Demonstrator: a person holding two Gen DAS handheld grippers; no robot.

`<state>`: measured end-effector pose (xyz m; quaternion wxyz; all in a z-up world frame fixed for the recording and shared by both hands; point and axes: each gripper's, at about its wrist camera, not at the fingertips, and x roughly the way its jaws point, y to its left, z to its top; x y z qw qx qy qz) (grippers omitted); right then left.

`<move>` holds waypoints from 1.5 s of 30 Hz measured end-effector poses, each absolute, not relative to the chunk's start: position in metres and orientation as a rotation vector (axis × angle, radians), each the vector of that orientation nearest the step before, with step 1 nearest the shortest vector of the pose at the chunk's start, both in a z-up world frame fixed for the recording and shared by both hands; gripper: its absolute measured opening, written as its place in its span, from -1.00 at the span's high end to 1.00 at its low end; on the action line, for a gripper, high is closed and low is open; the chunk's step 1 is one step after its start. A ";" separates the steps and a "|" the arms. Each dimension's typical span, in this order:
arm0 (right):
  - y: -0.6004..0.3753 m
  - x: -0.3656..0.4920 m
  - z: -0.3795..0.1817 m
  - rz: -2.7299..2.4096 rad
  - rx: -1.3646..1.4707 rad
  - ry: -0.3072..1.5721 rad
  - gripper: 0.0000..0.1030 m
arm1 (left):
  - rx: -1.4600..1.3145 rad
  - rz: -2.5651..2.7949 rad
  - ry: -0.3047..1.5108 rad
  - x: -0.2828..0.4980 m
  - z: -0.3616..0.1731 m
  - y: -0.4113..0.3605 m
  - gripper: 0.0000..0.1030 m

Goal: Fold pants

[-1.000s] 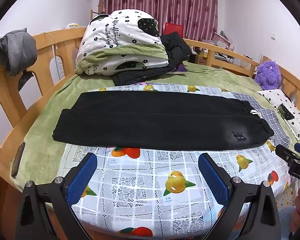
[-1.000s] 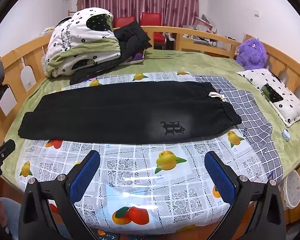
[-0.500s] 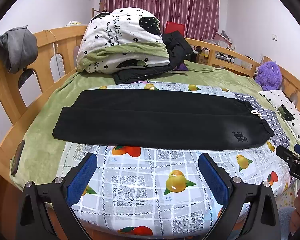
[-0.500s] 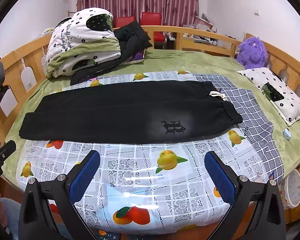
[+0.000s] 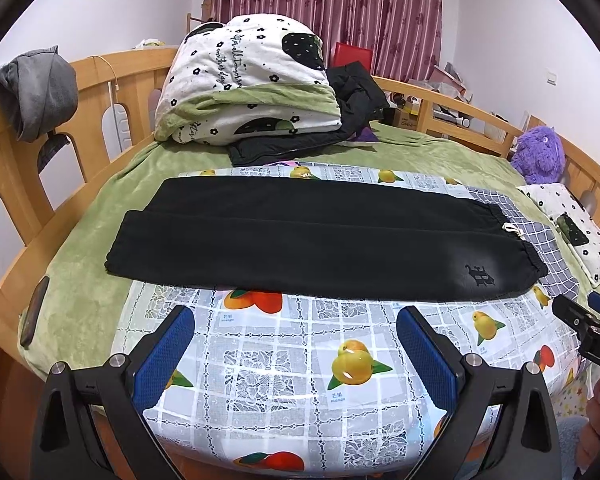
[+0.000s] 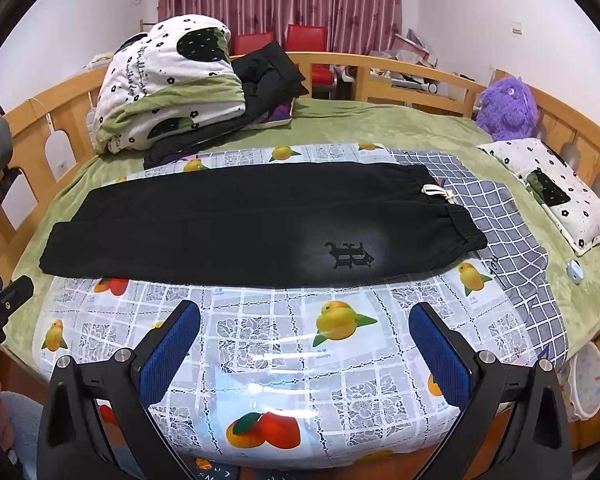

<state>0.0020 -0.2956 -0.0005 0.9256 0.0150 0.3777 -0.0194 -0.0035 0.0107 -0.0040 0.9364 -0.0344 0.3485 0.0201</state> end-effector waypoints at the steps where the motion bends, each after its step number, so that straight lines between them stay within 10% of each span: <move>1: -0.295 0.002 0.000 -0.041 0.031 0.774 -0.99 | -0.073 0.041 0.714 -0.003 -0.003 0.011 -0.97; 29: -0.290 0.000 0.010 0.033 0.036 0.754 -0.99 | -0.114 -0.004 0.671 -0.009 -0.006 0.009 -0.97; 45: -0.343 0.023 0.115 0.057 0.002 0.565 -0.97 | -0.166 0.068 0.602 0.006 0.077 0.106 -0.97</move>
